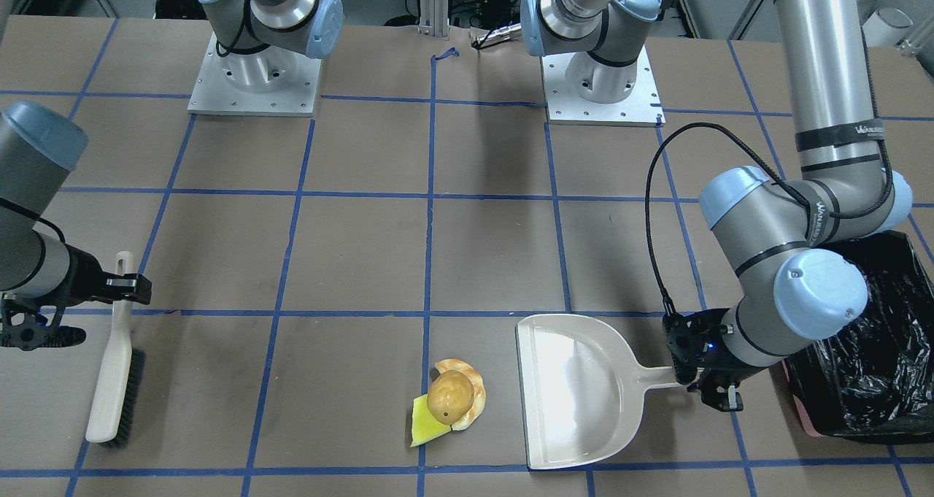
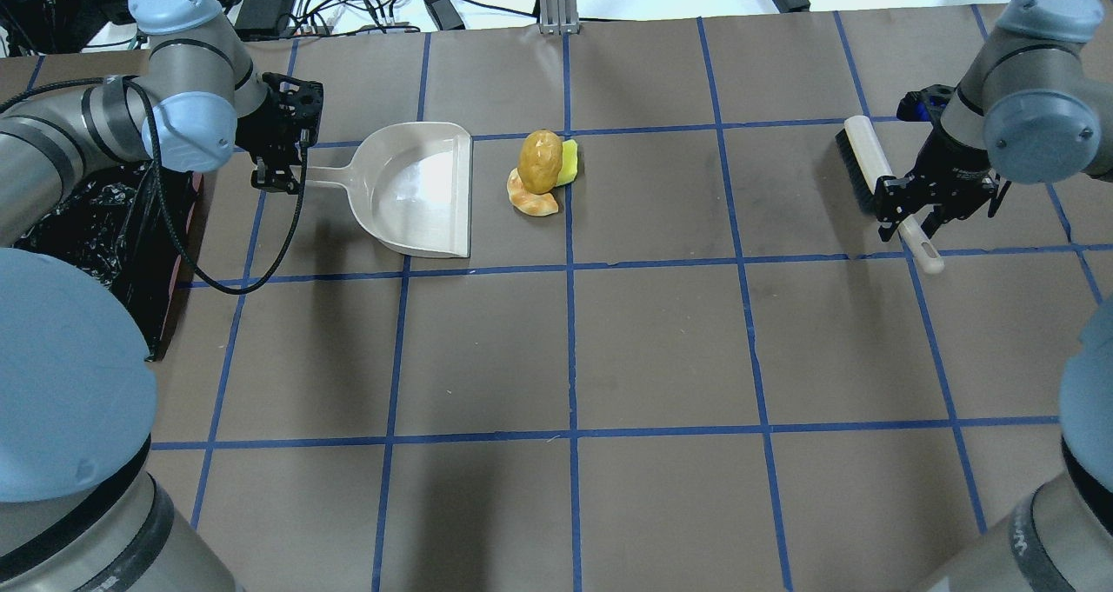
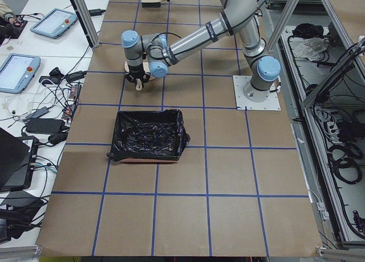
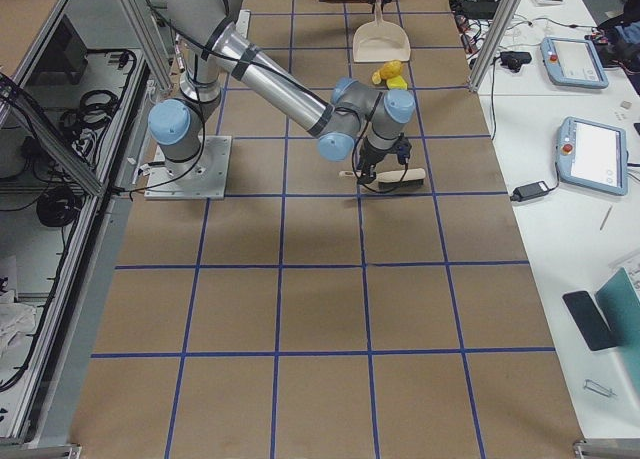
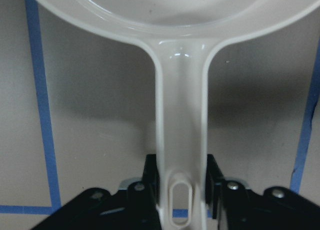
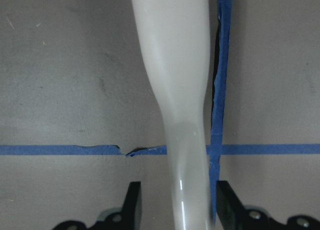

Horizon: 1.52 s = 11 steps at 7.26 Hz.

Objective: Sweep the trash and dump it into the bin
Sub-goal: 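Close the left gripper on the dustpan handle while the right grasps the brush handle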

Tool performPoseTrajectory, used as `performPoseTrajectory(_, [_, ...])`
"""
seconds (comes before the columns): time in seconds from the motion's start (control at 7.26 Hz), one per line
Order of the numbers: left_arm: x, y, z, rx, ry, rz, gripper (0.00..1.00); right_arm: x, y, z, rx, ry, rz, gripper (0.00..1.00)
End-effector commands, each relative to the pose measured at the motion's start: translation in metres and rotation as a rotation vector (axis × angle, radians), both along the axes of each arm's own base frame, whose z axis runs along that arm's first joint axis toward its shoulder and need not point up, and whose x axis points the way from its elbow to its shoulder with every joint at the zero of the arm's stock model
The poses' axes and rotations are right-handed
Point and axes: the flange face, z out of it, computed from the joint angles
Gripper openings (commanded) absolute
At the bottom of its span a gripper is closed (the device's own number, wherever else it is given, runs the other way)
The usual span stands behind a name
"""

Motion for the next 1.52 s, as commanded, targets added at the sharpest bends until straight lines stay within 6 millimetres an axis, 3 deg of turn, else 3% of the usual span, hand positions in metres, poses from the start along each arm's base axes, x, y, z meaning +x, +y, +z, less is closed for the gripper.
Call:
performPoseTrajectory(0.0, [-0.003, 0.0, 0.007, -0.003, -0.031, -0.01, 0.23, 0.001, -0.001, -0.002, 0.002, -0.007, 0.004, 0.46])
performPoseTrajectory(0.14, [-0.007, 0.002, 0.014, 0.0, -0.076, -0.027, 0.23, -0.001, 0.0, -0.002, 0.002, -0.004, 0.005, 0.31])
performPoseTrajectory(0.28, [-0.015, 0.002, 0.012, 0.003, -0.079, -0.039, 0.23, 0.0, 0.0, 0.0, 0.004, -0.003, 0.005, 0.05])
performPoseTrajectory(0.41, [-0.019, 0.002, 0.013, 0.0, -0.082, -0.045, 0.23, 0.0, 0.001, 0.0, 0.006, -0.004, 0.004, 0.0])
performPoseTrajectory(0.69, [-0.02, -0.002, 0.018, -0.004, -0.083, -0.047, 0.23, 0.0, 0.0, 0.004, 0.0, -0.002, 0.0, 0.0])
performPoseTrajectory(0.83, [-0.02, -0.003, 0.017, -0.004, -0.086, -0.048, 0.23, 0.01, 0.001, 0.01, 0.006, -0.031, 0.005, 0.0])
performPoseTrajectory(0.96, [-0.022, -0.003, 0.015, 0.004, -0.103, -0.052, 0.23, 0.029, 0.0, 0.021, -0.018, -0.041, 0.027, 0.0])
performPoseTrajectory(1.38, [-0.019, -0.004, 0.012, 0.01, -0.129, -0.051, 0.23, 0.136, -0.003, 0.031, -0.033, -0.017, 0.077, 0.0])
